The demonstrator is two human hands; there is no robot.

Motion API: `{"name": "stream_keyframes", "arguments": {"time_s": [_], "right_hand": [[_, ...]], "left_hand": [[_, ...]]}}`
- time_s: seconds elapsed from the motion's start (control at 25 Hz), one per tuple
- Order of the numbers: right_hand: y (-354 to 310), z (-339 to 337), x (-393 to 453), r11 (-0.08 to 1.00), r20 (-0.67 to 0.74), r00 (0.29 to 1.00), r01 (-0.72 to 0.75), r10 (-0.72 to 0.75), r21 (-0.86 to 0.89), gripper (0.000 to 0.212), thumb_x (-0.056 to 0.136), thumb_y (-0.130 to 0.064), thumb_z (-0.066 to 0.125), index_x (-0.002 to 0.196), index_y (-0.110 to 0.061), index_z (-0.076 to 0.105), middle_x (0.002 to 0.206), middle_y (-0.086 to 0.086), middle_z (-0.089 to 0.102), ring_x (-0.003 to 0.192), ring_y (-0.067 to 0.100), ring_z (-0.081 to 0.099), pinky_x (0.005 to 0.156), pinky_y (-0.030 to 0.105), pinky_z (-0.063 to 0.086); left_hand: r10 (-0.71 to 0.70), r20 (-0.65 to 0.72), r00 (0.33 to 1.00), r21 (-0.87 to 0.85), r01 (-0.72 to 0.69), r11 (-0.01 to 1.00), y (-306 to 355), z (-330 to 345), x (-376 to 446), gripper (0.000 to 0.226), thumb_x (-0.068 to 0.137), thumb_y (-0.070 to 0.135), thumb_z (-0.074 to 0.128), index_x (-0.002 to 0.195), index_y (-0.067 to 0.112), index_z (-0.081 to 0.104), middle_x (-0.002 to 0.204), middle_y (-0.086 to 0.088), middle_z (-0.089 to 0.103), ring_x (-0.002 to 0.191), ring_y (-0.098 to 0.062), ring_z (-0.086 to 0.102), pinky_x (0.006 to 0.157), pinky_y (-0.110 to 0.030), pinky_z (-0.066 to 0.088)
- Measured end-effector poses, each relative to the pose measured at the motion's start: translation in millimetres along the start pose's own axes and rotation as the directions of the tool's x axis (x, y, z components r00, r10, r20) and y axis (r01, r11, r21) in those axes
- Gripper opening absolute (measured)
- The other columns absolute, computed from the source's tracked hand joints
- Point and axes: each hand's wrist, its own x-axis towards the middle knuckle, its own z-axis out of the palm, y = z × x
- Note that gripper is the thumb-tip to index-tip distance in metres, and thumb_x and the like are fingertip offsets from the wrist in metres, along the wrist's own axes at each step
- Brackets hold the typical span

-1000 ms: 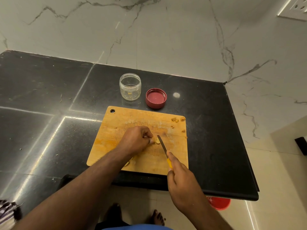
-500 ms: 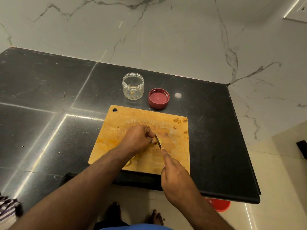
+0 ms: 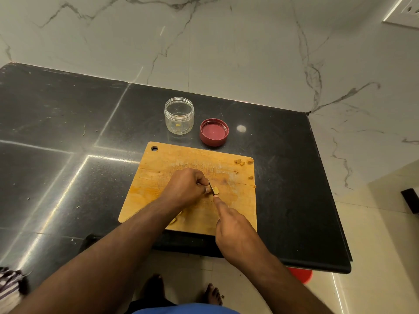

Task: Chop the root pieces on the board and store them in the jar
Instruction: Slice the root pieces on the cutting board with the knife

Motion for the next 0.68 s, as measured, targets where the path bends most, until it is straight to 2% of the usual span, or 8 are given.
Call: {"name": "stream_keyframes", "arguments": {"time_s": [0.2, 0.44, 0.52, 0.68], "right_hand": [[5.2, 8.4, -25.1, 0.999, 0.008, 0.999, -0.047, 0.047, 0.024, 0.059, 0.103, -0.021, 0.034, 0.155, -0.036, 0.009, 0.118, -0.005, 0.052, 0.096, 0.008, 0.052, 0.081, 0.028, 0.049], [10.0, 4.5, -42.2, 0.998, -0.004, 0.999, -0.049, 0.049, 0.042, 0.058, 0.104, -0.024, 0.035, 0.155, -0.036, 0.010, 0.112, -0.007, 0.051, 0.094, 0.007, 0.052, 0.080, 0.025, 0.048], [11.9, -0.4, -45.1, 0.996, -0.025, 0.998, -0.057, 0.059, 0.070, 0.056, 0.104, -0.025, 0.034, 0.155, -0.036, 0.013, 0.116, -0.008, 0.052, 0.096, 0.006, 0.052, 0.082, 0.024, 0.047], [13.1, -9.6, -43.7, 0.983, -0.072, 0.996, -0.047, 0.061, 0.177, 0.054, 0.103, -0.027, 0.035, 0.153, -0.039, 0.019, 0.136, -0.011, 0.050, 0.095, 0.004, 0.056, 0.084, 0.024, 0.050]], "left_hand": [[-0.019, -0.021, 1.000, 0.012, 0.020, 1.000, -1.0, 3.5, 1.3, 0.009, 0.089, 0.020, 0.075, 0.098, 0.022, 0.077, 0.095, 0.012, 0.070, 0.085, -0.002, 0.058, 0.062, -0.010, 0.037], [-0.040, 0.001, 0.999, 0.004, 0.040, 0.999, -1.4, 2.0, 2.7, 0.013, 0.091, 0.018, 0.073, 0.103, 0.022, 0.075, 0.103, 0.009, 0.069, 0.095, -0.005, 0.059, 0.065, -0.010, 0.039], [-0.038, 0.020, 0.999, 0.011, 0.038, 0.999, -1.0, 0.9, 3.2, 0.013, 0.090, 0.019, 0.074, 0.102, 0.023, 0.075, 0.103, 0.008, 0.069, 0.095, -0.006, 0.059, 0.066, -0.012, 0.042], [-0.044, 0.033, 0.998, -0.005, 0.044, 0.999, -2.0, 0.4, 0.9, 0.015, 0.090, 0.019, 0.074, 0.104, 0.024, 0.074, 0.104, 0.010, 0.068, 0.097, -0.006, 0.059, 0.069, -0.015, 0.043]]}}
